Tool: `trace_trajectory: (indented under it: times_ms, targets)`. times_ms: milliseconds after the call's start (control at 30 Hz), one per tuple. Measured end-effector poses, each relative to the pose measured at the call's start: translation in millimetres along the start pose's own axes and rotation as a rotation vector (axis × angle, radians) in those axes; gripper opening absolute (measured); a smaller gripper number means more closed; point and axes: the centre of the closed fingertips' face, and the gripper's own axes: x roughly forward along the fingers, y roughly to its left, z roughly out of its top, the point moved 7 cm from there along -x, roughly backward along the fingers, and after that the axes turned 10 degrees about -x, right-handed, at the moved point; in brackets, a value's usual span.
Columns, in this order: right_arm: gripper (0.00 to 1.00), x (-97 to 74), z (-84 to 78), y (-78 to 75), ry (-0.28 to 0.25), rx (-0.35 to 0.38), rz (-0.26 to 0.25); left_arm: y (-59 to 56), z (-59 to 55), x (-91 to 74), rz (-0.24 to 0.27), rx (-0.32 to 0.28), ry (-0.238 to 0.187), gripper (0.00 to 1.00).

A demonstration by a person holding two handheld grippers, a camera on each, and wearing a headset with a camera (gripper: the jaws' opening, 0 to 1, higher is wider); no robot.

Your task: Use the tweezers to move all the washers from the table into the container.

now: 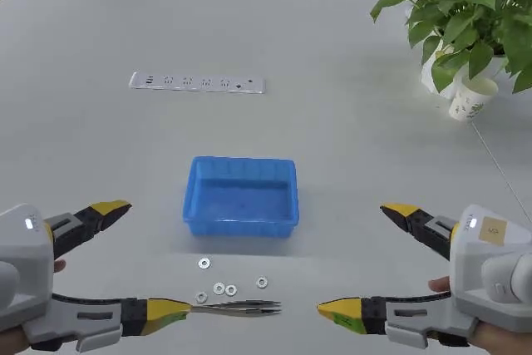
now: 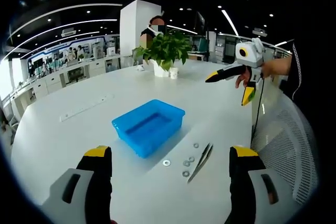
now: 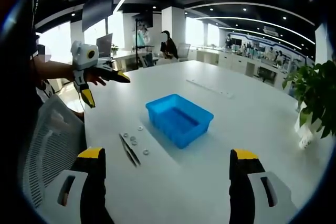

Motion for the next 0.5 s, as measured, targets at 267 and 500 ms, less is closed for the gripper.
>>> trace_trajectory:
  times_ms: [267,500]
  targets:
    - [0.99,0.5,1.2,0.4,0.002,-0.006,0.005,-0.8,-0.8,-0.4,-0.004,0.007,0.006,0.98]
    - [0.99,0.2,1.0,-0.5,0.004,-0.011,0.006,-1.4,-1.2,-0.4,-0.014,0.021,0.012,0.96]
